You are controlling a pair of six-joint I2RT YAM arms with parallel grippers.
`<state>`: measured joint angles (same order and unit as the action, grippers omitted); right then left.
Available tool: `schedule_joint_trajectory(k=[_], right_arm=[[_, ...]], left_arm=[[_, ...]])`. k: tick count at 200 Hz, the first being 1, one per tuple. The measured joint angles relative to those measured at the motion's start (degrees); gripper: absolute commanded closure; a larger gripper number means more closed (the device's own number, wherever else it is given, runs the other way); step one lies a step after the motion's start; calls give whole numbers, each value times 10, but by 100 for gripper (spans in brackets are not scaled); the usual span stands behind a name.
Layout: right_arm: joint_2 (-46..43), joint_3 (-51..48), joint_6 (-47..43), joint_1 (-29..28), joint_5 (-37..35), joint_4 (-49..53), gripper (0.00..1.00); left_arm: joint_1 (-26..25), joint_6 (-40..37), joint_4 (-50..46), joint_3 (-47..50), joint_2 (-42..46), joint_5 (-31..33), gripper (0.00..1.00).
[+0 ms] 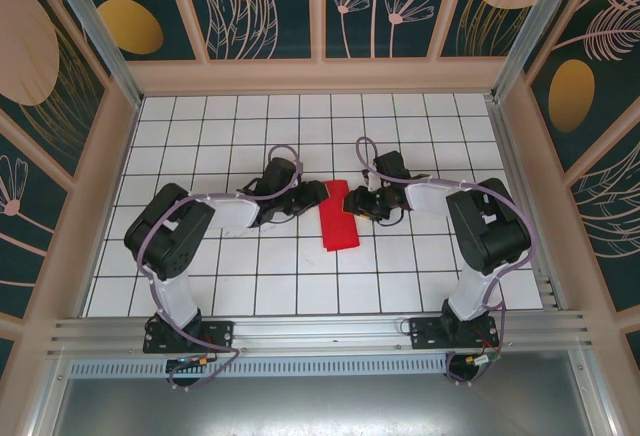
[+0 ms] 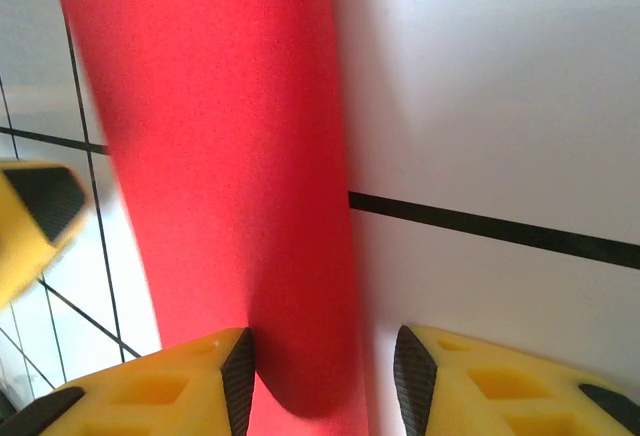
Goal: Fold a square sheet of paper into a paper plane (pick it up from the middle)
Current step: First fold in half a square sheet of paper at the center of the table.
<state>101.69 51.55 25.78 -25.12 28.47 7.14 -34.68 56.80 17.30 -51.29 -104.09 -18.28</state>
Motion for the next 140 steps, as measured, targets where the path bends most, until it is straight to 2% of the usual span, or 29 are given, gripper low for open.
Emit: schedule_joint_trajectory(k=[33, 65, 140], right_arm=[[5, 9, -5, 0, -4, 13, 56], [10, 19, -15, -2, -9, 27, 56], [26, 50, -43, -12, -33, 74, 56]], left_arm=[[2, -17, -67, -17, 43, 63, 39], [3, -17, -97, -16, 57, 97, 39], [7, -6, -101, -2, 74, 131, 40]])
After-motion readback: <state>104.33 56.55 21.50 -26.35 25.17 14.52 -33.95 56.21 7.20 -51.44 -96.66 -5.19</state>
